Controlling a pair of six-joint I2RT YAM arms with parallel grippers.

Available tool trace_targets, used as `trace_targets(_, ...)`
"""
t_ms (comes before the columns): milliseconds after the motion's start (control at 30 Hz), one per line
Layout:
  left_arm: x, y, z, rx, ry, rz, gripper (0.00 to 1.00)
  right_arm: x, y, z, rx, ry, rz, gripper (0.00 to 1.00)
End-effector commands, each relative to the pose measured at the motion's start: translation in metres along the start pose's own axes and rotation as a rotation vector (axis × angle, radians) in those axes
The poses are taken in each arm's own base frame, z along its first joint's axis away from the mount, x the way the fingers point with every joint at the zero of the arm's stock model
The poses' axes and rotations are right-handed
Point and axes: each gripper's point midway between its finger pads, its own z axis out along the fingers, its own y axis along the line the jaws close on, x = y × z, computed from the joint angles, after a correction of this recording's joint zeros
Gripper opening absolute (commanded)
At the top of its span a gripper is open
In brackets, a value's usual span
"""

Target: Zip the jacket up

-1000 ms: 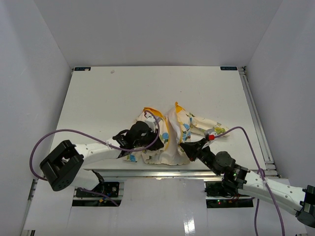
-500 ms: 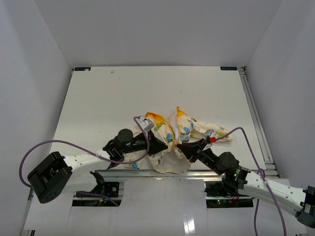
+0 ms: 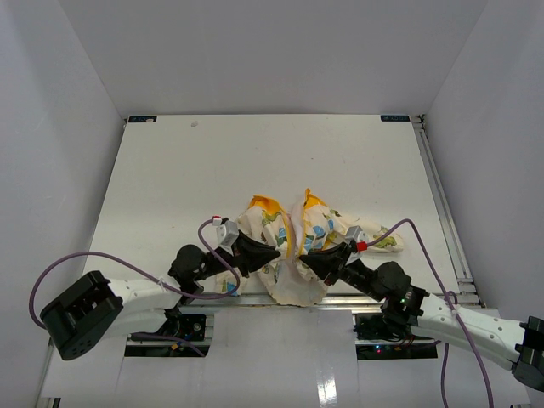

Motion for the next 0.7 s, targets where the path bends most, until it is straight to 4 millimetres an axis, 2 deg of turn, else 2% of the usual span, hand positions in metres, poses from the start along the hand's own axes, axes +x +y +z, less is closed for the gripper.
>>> trace_targets(0, -0.033, -0.018, -0.005, 0.088, -0.165, 0.106, 0.0, 0.015, 0.01, -0.006, -0.087, 0.004, -0.028, 0.08)
trace_targets(300, -0.041, -0.03, -0.007, 0.158, -0.206, 0.133, 0.0, 0.017, 0.023, -0.009, -0.165, 0.021, -0.028, 0.08)
trace_targets(600, -0.055, -0.052, -0.016, 0.26, -0.285, 0.156, 0.0, 0.023, 0.028, -0.01, -0.191, 0.047, -0.006, 0.08)
trace_targets(667, -0.057, -0.054, -0.016, 0.273, -0.294, 0.158, 0.0, 0.005, 0.034, -0.005, -0.203, 0.014, -0.006, 0.08)
